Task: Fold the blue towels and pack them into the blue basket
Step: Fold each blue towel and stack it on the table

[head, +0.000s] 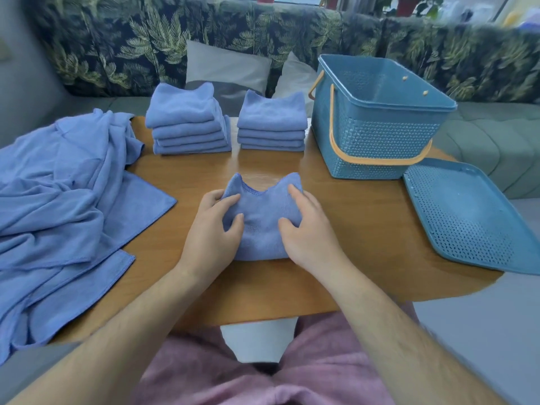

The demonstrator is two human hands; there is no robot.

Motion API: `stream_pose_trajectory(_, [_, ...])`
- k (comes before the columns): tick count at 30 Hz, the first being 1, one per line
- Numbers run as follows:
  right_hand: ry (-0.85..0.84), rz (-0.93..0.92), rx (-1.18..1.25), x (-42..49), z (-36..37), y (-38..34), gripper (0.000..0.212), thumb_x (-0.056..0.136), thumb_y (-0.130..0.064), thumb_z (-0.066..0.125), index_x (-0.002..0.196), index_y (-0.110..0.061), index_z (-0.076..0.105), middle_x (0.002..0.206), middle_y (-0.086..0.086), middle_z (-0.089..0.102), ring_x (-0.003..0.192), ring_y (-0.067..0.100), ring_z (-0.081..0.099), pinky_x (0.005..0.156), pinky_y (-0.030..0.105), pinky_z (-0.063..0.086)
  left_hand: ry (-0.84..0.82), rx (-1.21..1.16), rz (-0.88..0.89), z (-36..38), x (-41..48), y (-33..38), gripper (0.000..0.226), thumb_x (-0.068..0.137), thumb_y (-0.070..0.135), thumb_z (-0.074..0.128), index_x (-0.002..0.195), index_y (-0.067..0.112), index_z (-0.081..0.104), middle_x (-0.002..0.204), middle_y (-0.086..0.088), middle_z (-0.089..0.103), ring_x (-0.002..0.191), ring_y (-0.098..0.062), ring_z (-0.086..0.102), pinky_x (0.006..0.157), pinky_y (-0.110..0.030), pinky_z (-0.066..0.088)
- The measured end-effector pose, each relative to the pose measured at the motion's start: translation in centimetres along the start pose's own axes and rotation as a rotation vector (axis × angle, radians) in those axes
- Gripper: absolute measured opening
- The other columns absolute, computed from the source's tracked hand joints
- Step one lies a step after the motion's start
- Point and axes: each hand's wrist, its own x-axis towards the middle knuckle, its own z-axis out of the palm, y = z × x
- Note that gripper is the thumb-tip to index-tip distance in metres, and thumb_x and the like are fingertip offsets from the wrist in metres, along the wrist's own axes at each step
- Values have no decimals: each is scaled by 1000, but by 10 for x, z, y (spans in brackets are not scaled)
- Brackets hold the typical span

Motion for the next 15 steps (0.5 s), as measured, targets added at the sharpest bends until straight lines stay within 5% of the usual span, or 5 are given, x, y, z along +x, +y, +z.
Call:
stream_pose_trajectory(6, [60,-104,-102,86,-36,-42,58,93,-6,50,151,-9,42,154,0,40,142,10,34,100,8,20,52,-74,82,-17,91,28,35,97,15,61,132,15,63,131,13,48,109,17,41,90,7,23])
stream_pose_trajectory(10, [70,-78,-225,160,-56,-71,34,92,-7,48,125,-4,54,133,14,48,129,30,44,94,29,32,36,5,104,-23,177,46,41,95,12,59,135,12,61,132,8,47,113,9,38,81,11,17])
stream_pose_trajectory(13, [67,-44,-351,211,-61,-80,8,88,-8,47,88,-16,46,113,13,48,101,32,50,69,34,38,-16,70,67,-14,238,46,45,92,11,59,137,13,59,142,1,49,129,-9,45,80,2,21])
stream_pose_trajectory(15, [79,-31,-386,241,-57,-79,21,89,-7,48,78,-17,33,105,11,44,87,27,45,56,32,30,-45,93,56,-6,271,39,44,92,11,59,137,11,59,143,-1,48,131,-14,46,84,-5,22])
